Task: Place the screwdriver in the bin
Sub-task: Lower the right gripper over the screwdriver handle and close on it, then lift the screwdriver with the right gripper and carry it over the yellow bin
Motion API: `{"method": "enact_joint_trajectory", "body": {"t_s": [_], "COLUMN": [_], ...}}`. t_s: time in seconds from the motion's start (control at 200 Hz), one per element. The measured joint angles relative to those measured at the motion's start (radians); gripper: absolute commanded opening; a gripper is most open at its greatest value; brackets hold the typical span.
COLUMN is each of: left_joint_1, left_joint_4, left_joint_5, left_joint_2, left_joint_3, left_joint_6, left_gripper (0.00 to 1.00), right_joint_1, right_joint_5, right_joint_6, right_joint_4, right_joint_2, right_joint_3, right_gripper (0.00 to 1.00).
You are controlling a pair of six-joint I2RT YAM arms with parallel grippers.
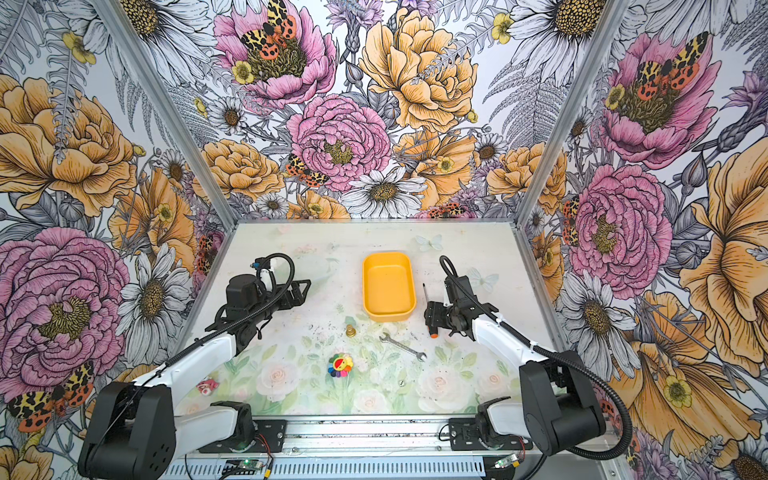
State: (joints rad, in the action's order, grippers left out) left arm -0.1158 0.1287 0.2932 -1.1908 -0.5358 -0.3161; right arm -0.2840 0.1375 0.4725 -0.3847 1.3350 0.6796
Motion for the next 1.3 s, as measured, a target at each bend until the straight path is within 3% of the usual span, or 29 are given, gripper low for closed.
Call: {"method": "enact_joint_trajectory", "body": {"t_s": [0.33, 0.866, 0.931, 1.151, 1.301], "left_joint_1": [0.0, 0.0, 0.0, -0.006, -0.011], "left_joint_4": [-0.057, -0.114, -0.115, -0.118, -0.117], "left_joint_5": [0.012, 0.012, 0.012, 0.013, 0.013], "left_joint_2": [0.012, 0.056, 0.056, 0.056, 0.059], "left_joint_3": [0.0, -0.002, -0.002, -0.002, 0.001], "left_joint_6": [0.0, 0.0, 0.0, 0.0, 0.0], "left_gripper": [0.99, 0.99, 0.99, 0.99, 0.99], "right_joint_1": [-0.069, -0.08, -0.08, -0.084, -0.083], "right_joint_5": [-0.073, -0.128, -0.134, -0.134, -0.117], "right_joint_6": [0.005, -0.029, -0.036, -0.049, -0.043], "right_joint_4": [-0.039, -0.062, -0.07, -0.079, -0.079], "right_joint_2": [0.111, 0.188, 0.196, 0.22, 0.219], "right_joint_3": [0.023, 0.08, 0.091, 0.122, 0.122], "right_gripper": [0.66, 0.5, 0.43, 0.0, 0.0]}}
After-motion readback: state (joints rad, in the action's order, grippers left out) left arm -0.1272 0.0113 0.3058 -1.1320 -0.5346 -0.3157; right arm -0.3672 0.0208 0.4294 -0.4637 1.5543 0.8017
